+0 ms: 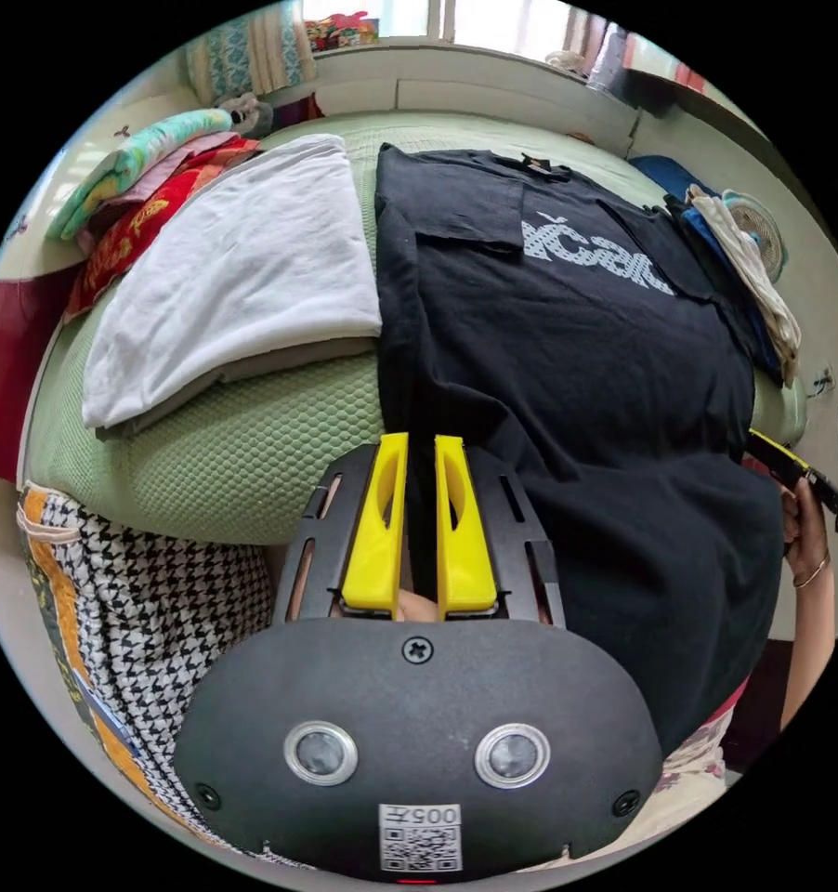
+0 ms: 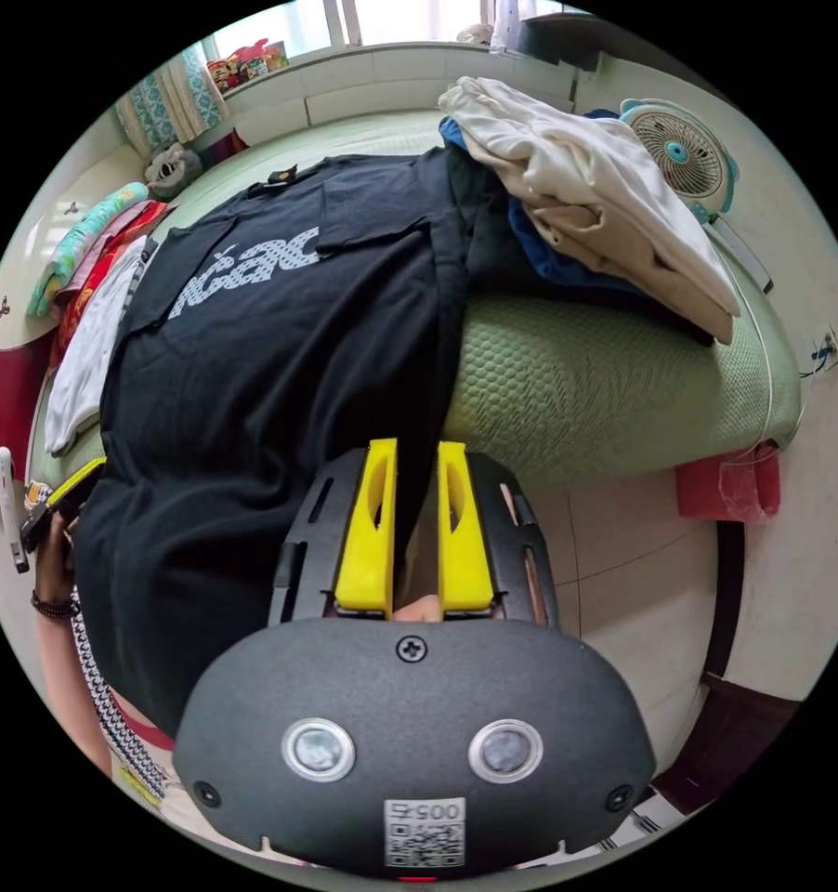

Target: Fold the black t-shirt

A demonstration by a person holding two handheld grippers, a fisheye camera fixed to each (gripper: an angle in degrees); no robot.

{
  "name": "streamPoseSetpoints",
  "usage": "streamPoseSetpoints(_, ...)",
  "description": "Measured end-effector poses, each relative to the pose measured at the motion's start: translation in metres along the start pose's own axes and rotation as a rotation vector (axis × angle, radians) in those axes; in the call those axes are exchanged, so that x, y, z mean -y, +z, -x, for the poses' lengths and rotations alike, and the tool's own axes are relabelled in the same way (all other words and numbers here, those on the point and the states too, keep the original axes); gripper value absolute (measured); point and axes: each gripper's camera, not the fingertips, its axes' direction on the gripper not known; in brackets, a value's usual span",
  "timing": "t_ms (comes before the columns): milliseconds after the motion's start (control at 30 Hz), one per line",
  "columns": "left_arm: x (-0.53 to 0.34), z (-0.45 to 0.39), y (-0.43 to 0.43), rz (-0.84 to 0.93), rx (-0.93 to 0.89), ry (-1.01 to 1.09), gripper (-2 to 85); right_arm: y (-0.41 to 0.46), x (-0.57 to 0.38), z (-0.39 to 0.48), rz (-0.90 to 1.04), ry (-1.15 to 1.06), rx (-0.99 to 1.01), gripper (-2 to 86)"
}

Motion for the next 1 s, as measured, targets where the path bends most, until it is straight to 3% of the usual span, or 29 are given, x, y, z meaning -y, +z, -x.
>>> streamPoseSetpoints(267,-0.014,-0.001,-0.022,-0.006,-0.001,0.008,0.9,-0.021,-0.018,-0.003,-0.023,-0.018,0.014,-1.5)
streamPoseSetpoints(400,-0.011,0.009,-0.062,-0.096,0.016,0.023,0.1,-0.056,-0.015,-0.009,-0.105,-0.042,0.028,-1.6)
streamPoseSetpoints(600,0.036,0.03,-0.118,-0.247,0.069,0.009,0.0,-0.117,0.041,-0.009,-0.27,-0.058,-0.025,-1.2)
streamPoseSetpoints(700,0.069,0.04,-0.121,-0.238,0.136,-0.044,0.1,-0.13,0.083,-0.001,-0.316,-0.038,-0.069,-0.8)
streamPoseSetpoints(833,0.082,0.062,-0.109,-0.151,-0.009,-0.117,0.5,-0.123,0.117,-0.001,-0.241,0.01,-0.044,1.5)
streamPoseSetpoints(1000,0.04,0.089,-0.113,-0.161,-0.117,-0.102,5.7,-0.134,0.07,-0.01,-0.277,-0.092,0.033,7.5)
